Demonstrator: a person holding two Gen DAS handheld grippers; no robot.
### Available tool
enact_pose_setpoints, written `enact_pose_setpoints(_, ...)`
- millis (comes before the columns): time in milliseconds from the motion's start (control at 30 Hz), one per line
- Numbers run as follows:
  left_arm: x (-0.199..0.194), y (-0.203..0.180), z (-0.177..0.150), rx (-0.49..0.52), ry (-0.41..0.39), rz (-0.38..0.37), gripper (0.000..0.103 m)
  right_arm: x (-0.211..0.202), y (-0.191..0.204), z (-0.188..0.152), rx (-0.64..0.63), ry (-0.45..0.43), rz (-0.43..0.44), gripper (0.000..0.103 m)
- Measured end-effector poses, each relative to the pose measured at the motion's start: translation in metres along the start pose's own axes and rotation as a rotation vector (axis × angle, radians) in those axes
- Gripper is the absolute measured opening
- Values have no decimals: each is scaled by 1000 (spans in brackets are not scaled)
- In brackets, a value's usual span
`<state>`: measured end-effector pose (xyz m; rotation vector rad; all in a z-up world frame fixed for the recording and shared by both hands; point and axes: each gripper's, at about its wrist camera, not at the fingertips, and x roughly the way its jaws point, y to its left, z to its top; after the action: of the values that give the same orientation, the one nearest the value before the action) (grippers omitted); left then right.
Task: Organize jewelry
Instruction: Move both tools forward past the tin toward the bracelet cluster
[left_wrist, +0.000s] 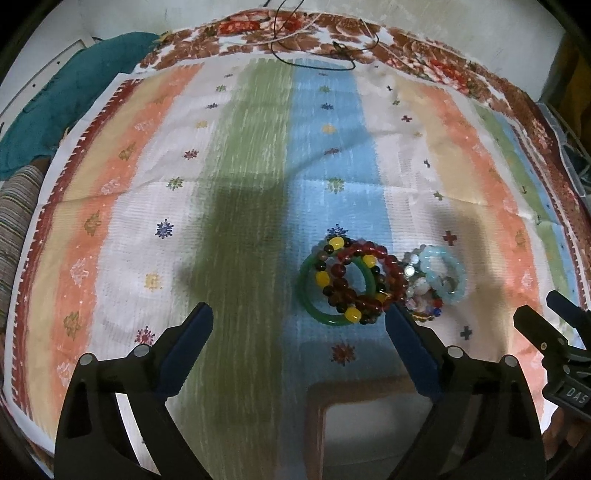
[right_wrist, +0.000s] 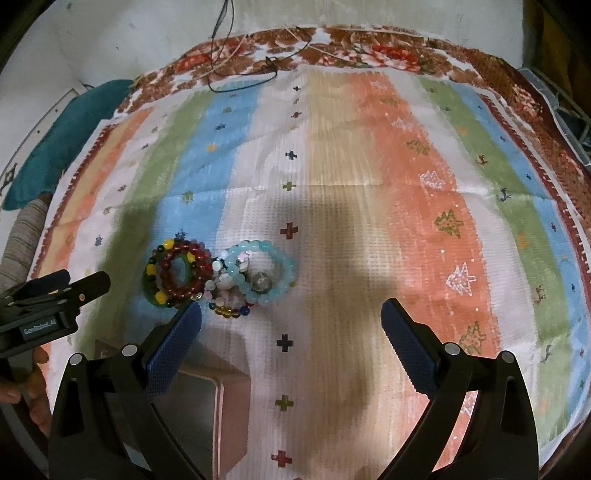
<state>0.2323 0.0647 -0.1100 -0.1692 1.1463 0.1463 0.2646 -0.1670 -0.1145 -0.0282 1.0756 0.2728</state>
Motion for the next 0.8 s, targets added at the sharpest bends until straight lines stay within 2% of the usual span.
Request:
enact_pose_setpoints(433,37,-1,13,18,54,34,75,33,-3,13,17,44,-16,98)
enact_pose_setpoints(567,47,0,17,15,71,46,65,40,-3,16,18,55,-19,98)
enact_pose_setpoints(733,59,2,21,9,86,53,64,50,-2,20,17,67,-34,97)
enact_pose_setpoints(800,62,1,22,9,93,37,64,55,-1,22,18,75,-42,92)
